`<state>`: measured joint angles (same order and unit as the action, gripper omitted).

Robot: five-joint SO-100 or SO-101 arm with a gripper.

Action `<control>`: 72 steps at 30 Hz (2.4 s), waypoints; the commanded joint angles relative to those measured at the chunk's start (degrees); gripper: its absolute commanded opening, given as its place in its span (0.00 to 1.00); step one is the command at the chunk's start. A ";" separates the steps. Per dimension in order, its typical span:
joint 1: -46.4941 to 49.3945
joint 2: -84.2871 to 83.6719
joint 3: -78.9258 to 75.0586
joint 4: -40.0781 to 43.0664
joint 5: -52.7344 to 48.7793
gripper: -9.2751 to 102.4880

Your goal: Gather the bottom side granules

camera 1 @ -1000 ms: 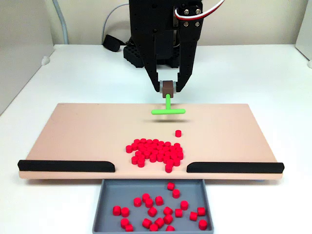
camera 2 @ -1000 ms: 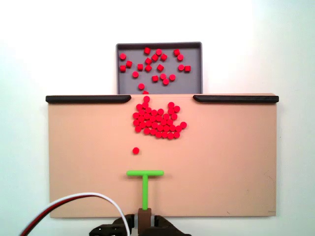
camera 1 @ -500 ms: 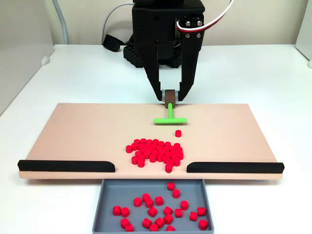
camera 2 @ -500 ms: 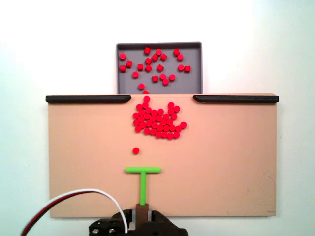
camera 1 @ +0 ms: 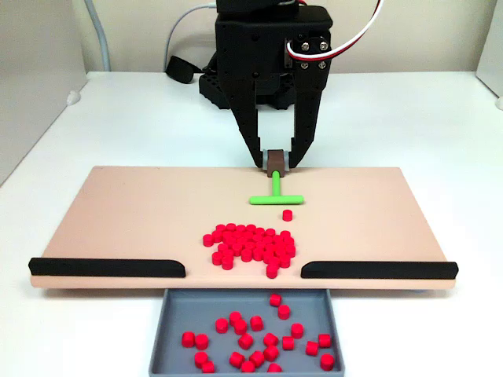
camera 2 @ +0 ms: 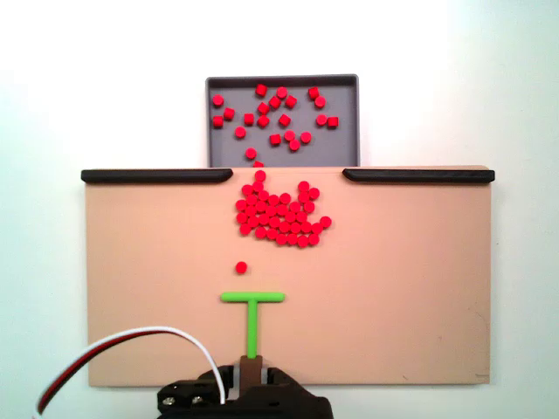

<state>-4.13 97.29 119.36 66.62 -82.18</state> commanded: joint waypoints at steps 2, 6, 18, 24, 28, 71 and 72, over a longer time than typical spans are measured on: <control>-0.18 -1.58 -0.53 -1.14 -0.35 0.08; 0.09 -3.60 -2.29 -1.14 -0.09 0.08; 0.70 -9.49 -8.44 -1.14 0.53 0.08; 1.23 -12.22 -11.51 -1.14 0.35 0.08; 1.49 -13.18 -12.83 -1.14 0.00 0.08; 1.85 7.29 -13.80 17.84 -2.02 0.08; 2.64 7.91 -13.80 18.28 -3.52 0.08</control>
<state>-3.34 101.69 106.61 83.67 -82.09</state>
